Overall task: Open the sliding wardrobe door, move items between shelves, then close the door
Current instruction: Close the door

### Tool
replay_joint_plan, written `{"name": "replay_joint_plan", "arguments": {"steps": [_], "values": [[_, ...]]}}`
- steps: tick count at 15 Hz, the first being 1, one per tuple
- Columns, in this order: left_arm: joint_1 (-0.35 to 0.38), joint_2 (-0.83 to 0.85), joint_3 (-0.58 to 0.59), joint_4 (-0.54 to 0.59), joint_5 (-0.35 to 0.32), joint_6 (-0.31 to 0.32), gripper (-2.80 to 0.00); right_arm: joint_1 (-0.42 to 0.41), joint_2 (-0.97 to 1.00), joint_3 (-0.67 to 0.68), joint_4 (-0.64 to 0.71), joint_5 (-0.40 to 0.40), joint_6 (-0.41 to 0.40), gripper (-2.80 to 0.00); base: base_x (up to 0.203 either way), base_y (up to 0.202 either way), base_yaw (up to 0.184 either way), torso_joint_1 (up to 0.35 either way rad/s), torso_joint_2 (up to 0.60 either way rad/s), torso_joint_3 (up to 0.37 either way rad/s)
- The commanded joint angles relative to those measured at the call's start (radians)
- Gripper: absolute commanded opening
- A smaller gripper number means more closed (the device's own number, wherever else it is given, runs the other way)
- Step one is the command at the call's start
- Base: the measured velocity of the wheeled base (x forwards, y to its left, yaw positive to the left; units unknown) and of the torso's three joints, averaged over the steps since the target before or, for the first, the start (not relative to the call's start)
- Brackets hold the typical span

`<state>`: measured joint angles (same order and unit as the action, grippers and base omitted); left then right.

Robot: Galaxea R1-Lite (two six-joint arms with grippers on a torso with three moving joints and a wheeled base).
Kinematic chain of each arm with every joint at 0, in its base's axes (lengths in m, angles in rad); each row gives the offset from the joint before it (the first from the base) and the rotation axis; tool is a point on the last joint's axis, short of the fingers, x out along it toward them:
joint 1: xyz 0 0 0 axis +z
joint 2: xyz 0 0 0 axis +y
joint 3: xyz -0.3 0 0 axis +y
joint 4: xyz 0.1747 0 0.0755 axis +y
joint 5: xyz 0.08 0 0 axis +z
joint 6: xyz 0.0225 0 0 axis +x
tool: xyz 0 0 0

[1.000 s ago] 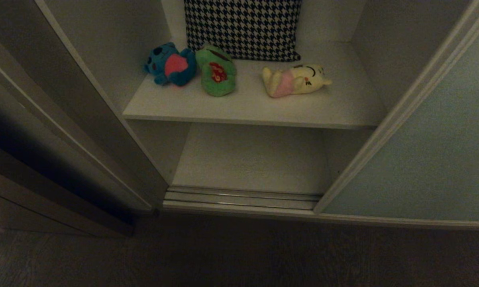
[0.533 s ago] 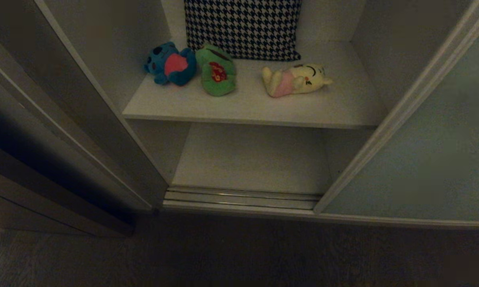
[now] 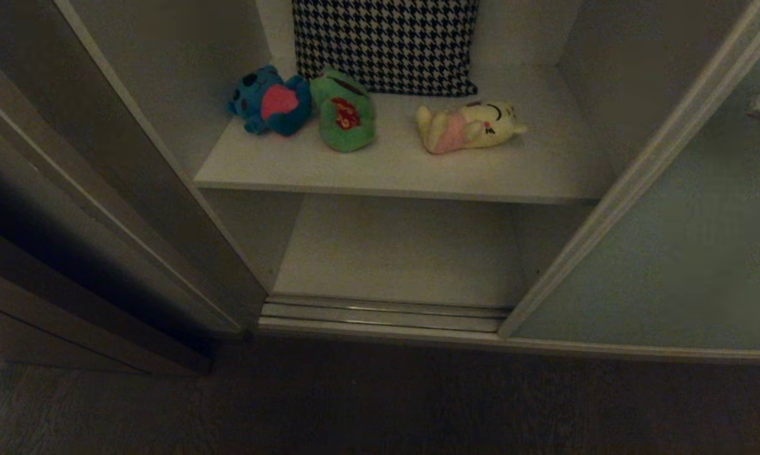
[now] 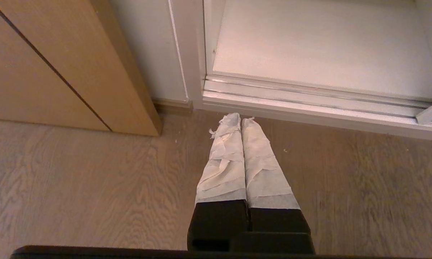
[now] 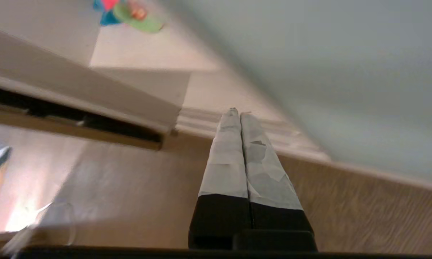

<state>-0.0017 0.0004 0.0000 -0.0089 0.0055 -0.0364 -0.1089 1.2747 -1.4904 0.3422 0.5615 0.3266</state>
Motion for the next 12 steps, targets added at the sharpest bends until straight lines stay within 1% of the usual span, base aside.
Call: {"name": "replay_joint_plan", "arguments": {"steps": [1, 4, 6, 10, 12], "values": [[0.000, 0.000, 0.000, 0.000, 0.001, 0.000, -2.80, 0.018, 0.049, -0.005, -0.041, -0.012, 0.002, -2.80, 0.000, 0.000, 0.000, 0.000, 0.00, 0.000], [0.000, 0.000, 0.000, 0.000, 0.001, 0.000, -2.80, 0.018, 0.068, 0.001, -0.086, -0.017, 0.002, -2.80, 0.000, 0.000, 0.000, 0.000, 0.00, 0.000], [0.000, 0.000, 0.000, 0.000, -0.001, 0.000, -2.80, 0.018, 0.069, 0.004, -0.088, -0.041, 0.003, -2.80, 0.000, 0.000, 0.000, 0.000, 0.00, 0.000], [0.000, 0.000, 0.000, 0.000, 0.001, 0.000, -2.80, 0.022, 0.063, 0.004, -0.088, -0.043, 0.003, -2.80, 0.000, 0.000, 0.000, 0.000, 0.00, 0.000], [0.000, 0.001, 0.000, 0.000, 0.001, 0.000, -2.80, 0.050, 0.052, 0.004, -0.088, -0.043, 0.001, -2.80, 0.000, 0.000, 0.000, 0.000, 0.00, 0.000]]}}
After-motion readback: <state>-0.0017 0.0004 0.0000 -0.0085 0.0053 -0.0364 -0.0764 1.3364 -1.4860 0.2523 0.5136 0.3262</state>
